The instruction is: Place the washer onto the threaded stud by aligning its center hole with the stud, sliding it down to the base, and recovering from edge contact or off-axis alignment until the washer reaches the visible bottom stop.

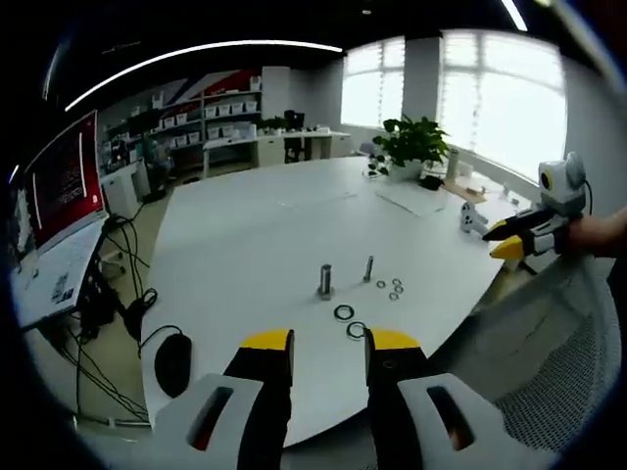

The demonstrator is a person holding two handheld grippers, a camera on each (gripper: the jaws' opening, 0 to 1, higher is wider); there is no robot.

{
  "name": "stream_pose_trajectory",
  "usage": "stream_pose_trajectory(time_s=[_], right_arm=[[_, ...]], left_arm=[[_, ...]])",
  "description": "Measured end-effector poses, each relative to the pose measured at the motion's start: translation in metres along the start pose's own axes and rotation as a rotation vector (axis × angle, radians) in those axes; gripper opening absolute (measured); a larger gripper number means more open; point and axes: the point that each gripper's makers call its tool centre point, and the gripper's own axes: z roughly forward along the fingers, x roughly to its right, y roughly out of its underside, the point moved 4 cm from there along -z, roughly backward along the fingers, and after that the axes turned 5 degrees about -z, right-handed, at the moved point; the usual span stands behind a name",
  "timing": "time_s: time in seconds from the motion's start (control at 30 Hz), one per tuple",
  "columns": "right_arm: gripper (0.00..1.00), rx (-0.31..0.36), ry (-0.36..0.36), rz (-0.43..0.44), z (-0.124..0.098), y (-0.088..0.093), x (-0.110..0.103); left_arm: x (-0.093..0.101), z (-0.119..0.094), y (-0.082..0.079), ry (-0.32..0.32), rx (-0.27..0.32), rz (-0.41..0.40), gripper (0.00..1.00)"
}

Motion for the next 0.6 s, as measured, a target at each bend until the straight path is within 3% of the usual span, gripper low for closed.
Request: stream_pose_trajectory(time_s=[0.2,0.6], right_arm=[[0.33,-0.024,-0.021,-0.019,0.0035,0.0017,-0.0033],[0.32,-0.038,-0.007,-0.026,0.0029,0.0037,-0.0023]], left_arm=[[-0.0006,0.0035,0.0026,-0.004,-0.028,0.002,0.27],[-0.0009,0.0019,0.0033,0.013,-0.014,-0.038,0.27]])
